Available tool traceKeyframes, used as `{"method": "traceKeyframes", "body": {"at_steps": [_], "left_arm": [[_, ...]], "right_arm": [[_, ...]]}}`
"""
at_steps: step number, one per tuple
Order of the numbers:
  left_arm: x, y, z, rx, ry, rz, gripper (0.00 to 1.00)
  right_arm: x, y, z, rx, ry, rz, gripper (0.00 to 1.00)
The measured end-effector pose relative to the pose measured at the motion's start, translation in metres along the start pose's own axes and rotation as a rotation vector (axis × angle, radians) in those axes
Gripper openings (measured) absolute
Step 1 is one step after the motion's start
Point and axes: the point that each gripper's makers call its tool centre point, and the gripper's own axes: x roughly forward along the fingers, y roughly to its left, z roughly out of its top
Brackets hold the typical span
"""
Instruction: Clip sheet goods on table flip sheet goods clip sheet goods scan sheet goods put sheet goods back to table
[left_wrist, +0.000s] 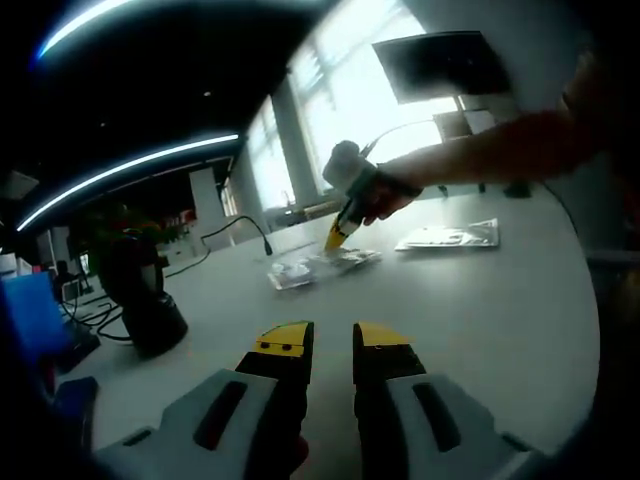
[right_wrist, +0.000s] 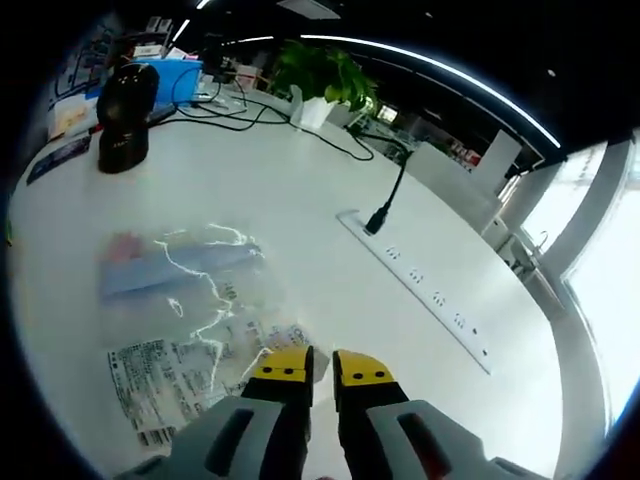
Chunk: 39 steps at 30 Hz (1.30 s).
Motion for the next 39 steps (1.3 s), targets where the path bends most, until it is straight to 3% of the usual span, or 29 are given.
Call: {"method": "traceKeyframes", "body": {"at_steps": [6,14,18,27,39], "left_arm": [[0.000,0.000,0.000,-0.001,0.000,0.000,0.08],[0.000,0.000,0.000,0.001,0.002,0.002,0.08],[-0.001,0.000,0.000,0.002,0.002,0.002,0.08],[0.000,0.000,-0.001,0.004,0.004,0.004,0.08],[0.000,0.001,-0.001,0.007,0.005,0.008,0.08]], "right_arm": [[-0.005,-0.017,0.006,0.053,-0.021,-0.053,0.12],[-0.016,-0.029,0.006,0.101,-0.053,-0.073,0.08],[-0.020,-0.032,0.006,0.119,-0.065,-0.074,0.00],[-0.040,-0.023,0.012,0.117,-0.093,-0.054,0.00],[-0.086,-0.005,0.022,0.164,-0.168,-0.009,0.00]]}}
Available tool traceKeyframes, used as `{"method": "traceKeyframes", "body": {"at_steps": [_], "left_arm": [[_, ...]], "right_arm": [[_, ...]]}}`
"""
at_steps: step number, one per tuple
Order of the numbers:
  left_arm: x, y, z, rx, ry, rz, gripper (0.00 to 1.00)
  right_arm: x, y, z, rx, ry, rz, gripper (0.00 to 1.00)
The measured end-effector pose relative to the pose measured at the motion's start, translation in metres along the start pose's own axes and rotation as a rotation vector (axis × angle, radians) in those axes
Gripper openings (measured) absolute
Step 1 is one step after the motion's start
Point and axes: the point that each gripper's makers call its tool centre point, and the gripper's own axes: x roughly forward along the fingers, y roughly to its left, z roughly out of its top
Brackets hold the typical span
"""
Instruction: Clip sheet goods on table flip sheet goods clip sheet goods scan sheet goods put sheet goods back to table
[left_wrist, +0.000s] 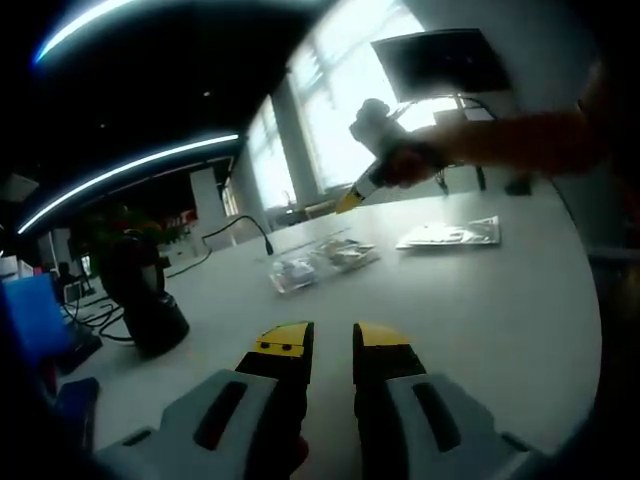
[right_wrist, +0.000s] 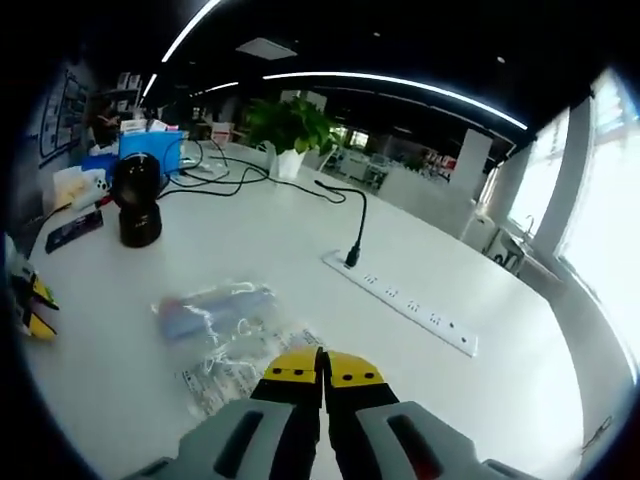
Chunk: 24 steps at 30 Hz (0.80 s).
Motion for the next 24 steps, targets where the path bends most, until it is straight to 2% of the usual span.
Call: {"method": "traceKeyframes", "body": {"at_steps": [12,24], "left_arm": [[0.001,0.002,-0.001,0.002,0.004,0.006,0.08],[0.001,0.003,0.000,-0.008,-0.002,0.011,0.08]], "right_arm": [[-0.049,0.009,0.006,0.040,-0.095,0.007,0.00],[-0.094,0.016,-0.011,0.079,-0.160,0.007,0.00]]}}
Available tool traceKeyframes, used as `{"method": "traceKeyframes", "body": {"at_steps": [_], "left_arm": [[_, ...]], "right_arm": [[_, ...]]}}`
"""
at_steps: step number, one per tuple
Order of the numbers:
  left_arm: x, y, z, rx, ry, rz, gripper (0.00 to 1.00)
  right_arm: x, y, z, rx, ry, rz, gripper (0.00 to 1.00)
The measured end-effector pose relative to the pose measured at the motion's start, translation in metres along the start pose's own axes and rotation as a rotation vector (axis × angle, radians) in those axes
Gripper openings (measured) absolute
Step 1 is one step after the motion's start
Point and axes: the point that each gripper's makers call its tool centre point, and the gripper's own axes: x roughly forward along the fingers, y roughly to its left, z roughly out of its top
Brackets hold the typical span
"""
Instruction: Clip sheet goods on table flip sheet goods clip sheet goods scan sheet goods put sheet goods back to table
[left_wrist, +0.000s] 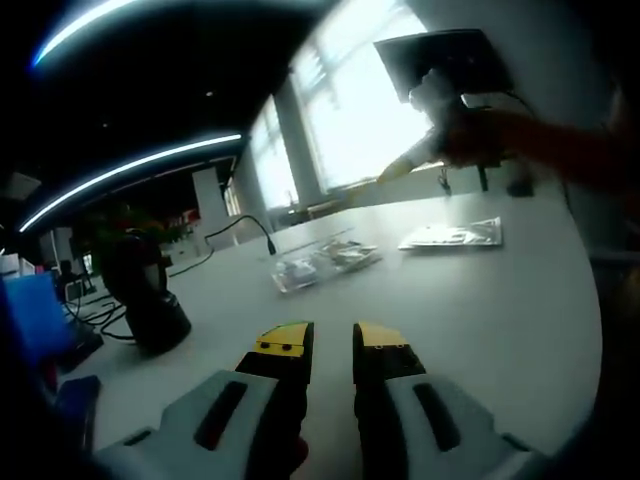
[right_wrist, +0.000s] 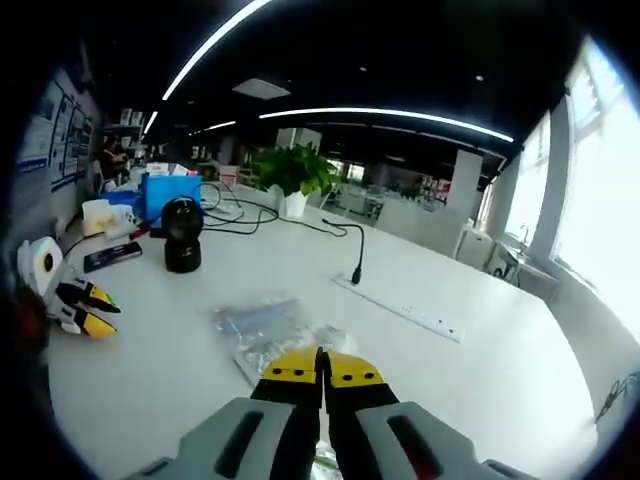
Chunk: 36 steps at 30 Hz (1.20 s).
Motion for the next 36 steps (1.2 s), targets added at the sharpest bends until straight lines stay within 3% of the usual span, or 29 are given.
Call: {"method": "traceKeyframes", "body": {"at_steps": [29,36], "left_arm": [[-0.002,0.004,0.005,-0.031,-0.016,0.018,0.07],[-0.003,0.006,0.007,-0.049,-0.030,0.023,0.07]], "right_arm": [[-0.100,0.000,-0.079,0.110,-0.079,-0.047,0.00],[-0.124,-0.003,-0.096,0.139,-0.129,-0.065,0.00]]}}
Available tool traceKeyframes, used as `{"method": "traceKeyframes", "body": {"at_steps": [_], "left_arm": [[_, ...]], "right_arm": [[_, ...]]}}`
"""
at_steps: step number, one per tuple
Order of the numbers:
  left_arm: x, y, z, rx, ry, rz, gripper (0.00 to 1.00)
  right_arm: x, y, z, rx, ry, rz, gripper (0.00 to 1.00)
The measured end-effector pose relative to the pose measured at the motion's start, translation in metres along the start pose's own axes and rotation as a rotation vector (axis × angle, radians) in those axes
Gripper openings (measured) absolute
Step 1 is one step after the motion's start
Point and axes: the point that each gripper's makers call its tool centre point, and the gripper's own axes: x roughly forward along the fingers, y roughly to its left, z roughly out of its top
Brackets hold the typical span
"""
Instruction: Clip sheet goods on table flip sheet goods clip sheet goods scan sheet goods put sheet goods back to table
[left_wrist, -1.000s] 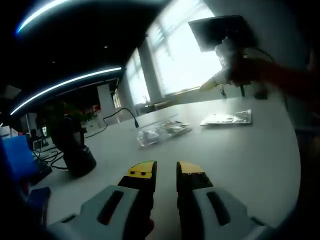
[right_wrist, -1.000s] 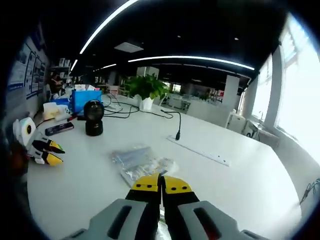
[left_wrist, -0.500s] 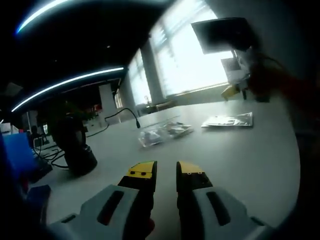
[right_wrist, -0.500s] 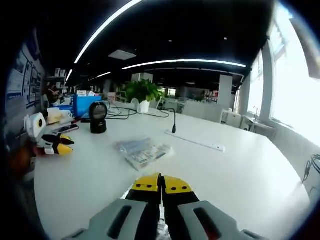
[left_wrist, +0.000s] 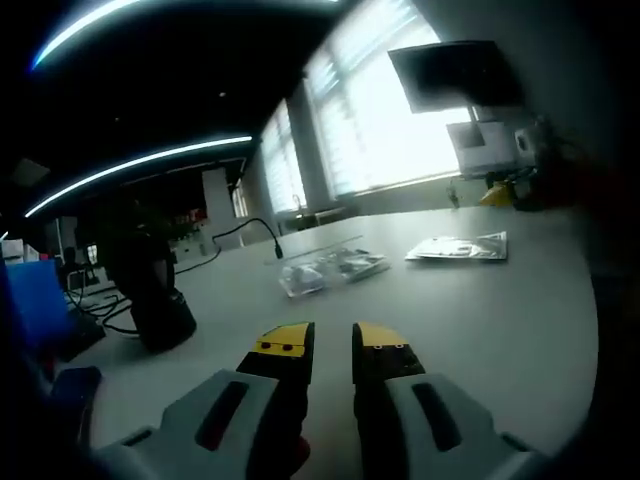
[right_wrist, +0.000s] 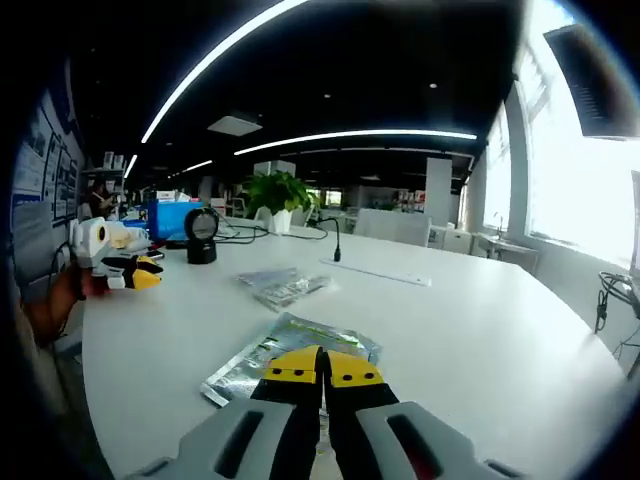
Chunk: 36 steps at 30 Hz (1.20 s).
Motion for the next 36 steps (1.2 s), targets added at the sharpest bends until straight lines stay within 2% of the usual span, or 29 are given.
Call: {"method": "traceKeyframes", "body": {"at_steps": [7,9,11,13,17,21,26,36], "left_arm": [[0.001,0.002,-0.003,0.003,0.006,0.008,0.07],[0.001,0.001,-0.003,0.008,0.008,0.006,0.07],[0.001,0.000,-0.003,0.013,0.007,0.000,0.07],[0.001,-0.002,-0.003,0.016,0.010,-0.002,0.07],[0.001,-0.001,-0.003,0.010,0.011,0.003,0.07],[0.000,-0.002,-0.003,0.014,0.010,0.001,0.07],[0.000,-0.003,-0.003,0.018,0.011,-0.002,0.07],[-0.001,-0.005,-0.002,0.028,0.011,-0.002,0.07]], "right_arm": [[-0.013,-0.011,-0.023,0.062,-0.052,-0.018,0.00],[-0.016,-0.010,-0.027,0.049,-0.066,-0.016,0.00],[-0.018,-0.012,-0.024,0.037,-0.085,-0.028,0.00],[-0.020,-0.011,-0.020,0.063,-0.113,-0.015,0.00],[-0.023,-0.014,-0.023,0.062,-0.130,-0.032,0.00],[-0.027,-0.017,-0.015,0.088,-0.191,-0.024,0.00],[-0.029,-0.017,-0.012,0.108,-0.208,-0.019,0.00],[-0.028,-0.013,-0.012,0.012,-0.200,-0.046,0.00]]}}
